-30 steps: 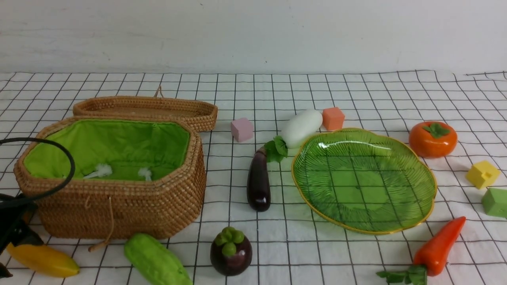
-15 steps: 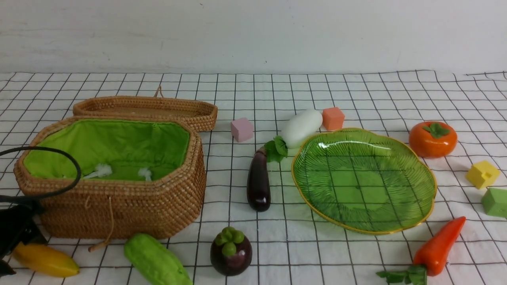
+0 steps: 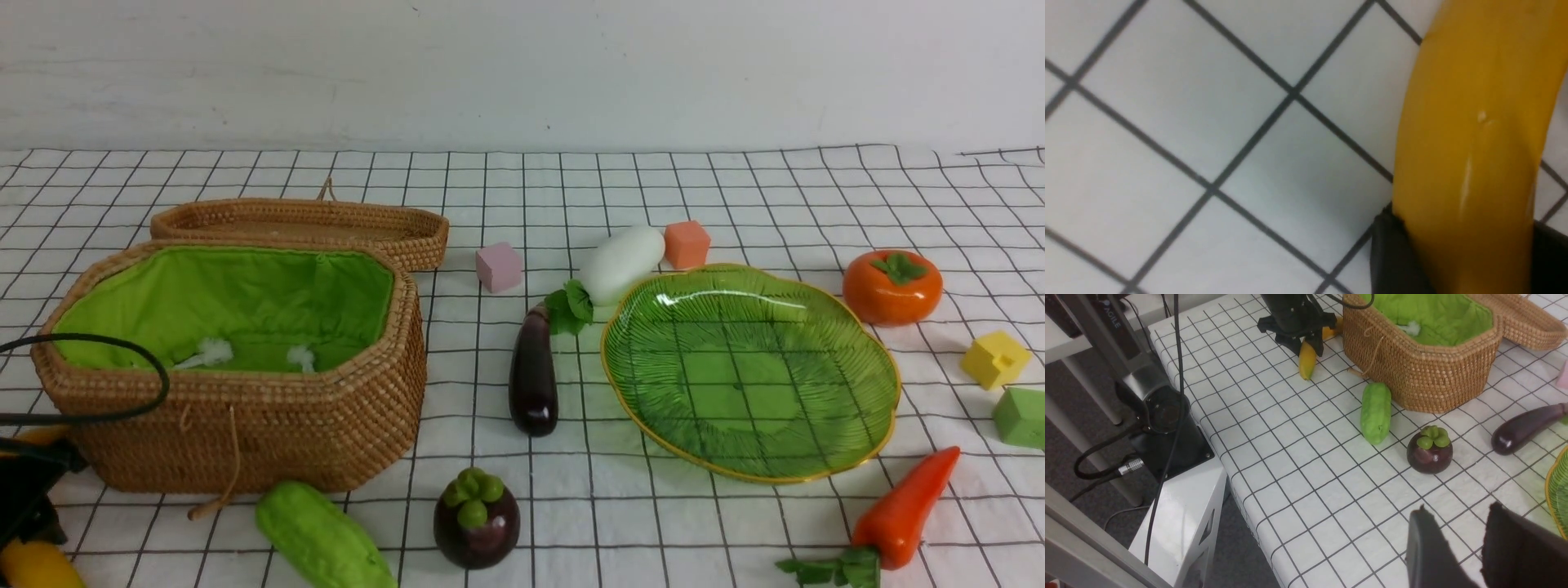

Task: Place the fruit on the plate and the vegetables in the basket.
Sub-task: Use the left arm to grab a banana and put it into the right plate

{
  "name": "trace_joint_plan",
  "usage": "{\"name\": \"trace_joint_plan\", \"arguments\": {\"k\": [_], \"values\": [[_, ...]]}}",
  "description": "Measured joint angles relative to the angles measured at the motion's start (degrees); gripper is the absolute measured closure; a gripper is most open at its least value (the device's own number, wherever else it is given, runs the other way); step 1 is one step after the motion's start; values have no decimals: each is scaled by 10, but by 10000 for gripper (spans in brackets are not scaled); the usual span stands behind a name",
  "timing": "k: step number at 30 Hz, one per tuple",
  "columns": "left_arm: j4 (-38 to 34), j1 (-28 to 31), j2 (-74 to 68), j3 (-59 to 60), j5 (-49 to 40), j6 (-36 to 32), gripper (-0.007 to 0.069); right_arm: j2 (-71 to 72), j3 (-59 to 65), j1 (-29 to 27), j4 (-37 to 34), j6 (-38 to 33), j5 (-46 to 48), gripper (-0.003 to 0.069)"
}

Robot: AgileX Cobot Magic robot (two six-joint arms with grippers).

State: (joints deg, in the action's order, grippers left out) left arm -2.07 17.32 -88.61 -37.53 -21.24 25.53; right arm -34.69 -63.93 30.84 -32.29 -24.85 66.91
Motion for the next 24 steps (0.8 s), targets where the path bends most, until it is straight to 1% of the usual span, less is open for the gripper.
{"name": "trace_joint_plan", "arguments": {"k": [1, 2, 3, 4, 5, 6, 7, 9, 10, 11, 13, 14, 15, 17, 19, 20, 21, 22, 23, 24], "values": [[34, 0, 6, 0, -9, 23, 293, 0, 0, 0, 0, 0, 0, 431], [40, 0, 6, 0, -11, 28, 295, 0, 0, 0, 0, 0, 0, 431], [92, 0, 17, 0, -24, 74, 300, 0, 0, 0, 0, 0, 0, 431], [100, 0, 19, 0, -24, 74, 300, 0, 0, 0, 0, 0, 0, 431], [165, 0, 36, -1, -32, 126, 300, 0, 0, 0, 0, 0, 0, 431], [172, 0, 40, -1, -34, 133, 300, 0, 0, 0, 0, 0, 0, 431], [239, 0, 62, -8, -50, 195, 300, 0, 0, 0, 0, 0, 0, 431], [304, 0, 92, -22, -68, 260, 300, 0, 0, 0, 1, 0, 0, 431], [310, 0, 92, -24, -70, 267, 300, 0, 0, 0, 1, 0, 0, 431], [347, 0, 120, -40, -84, 303, 301, 0, 0, 0, 1, 0, 0, 431], [373, -4, 162, -64, -96, 312, 301, 0, 0, 0, 1, 0, 0, 431], [374, -13, 184, -76, -99, 297, 301, 0, 0, 0, 2, 0, 0, 431], [370, -24, 201, -89, -101, 268, 301, 0, 0, 0, 3, 0, 0, 431], [332, -71, 241, -115, -105, 173, 301, 0, 0, 0, 8, -1, -2, 431], [272, -131, 261, -141, -112, 41, 301, 0, 0, 0, 18, -2, -4, 431], [272, -131, 261, -144, -114, 27, 301, 0, 0, 0, 22, -2, -5, 431], [214, -183, 266, -163, -129, -74, 301, 0, 0, 0, 35, 2, -7, 431], [175, -215, 266, -175, -143, -145, 301, 0, 0, 0, 46, 9, -8, 431], [130, -252, 261, -191, -164, -238, 301, 0, 0, 0, 61, 23, -11, 431], [123, -258, 260, -191, -168, -238, 301, 0, 0, 0, 65, 29, -11, 431]]}}
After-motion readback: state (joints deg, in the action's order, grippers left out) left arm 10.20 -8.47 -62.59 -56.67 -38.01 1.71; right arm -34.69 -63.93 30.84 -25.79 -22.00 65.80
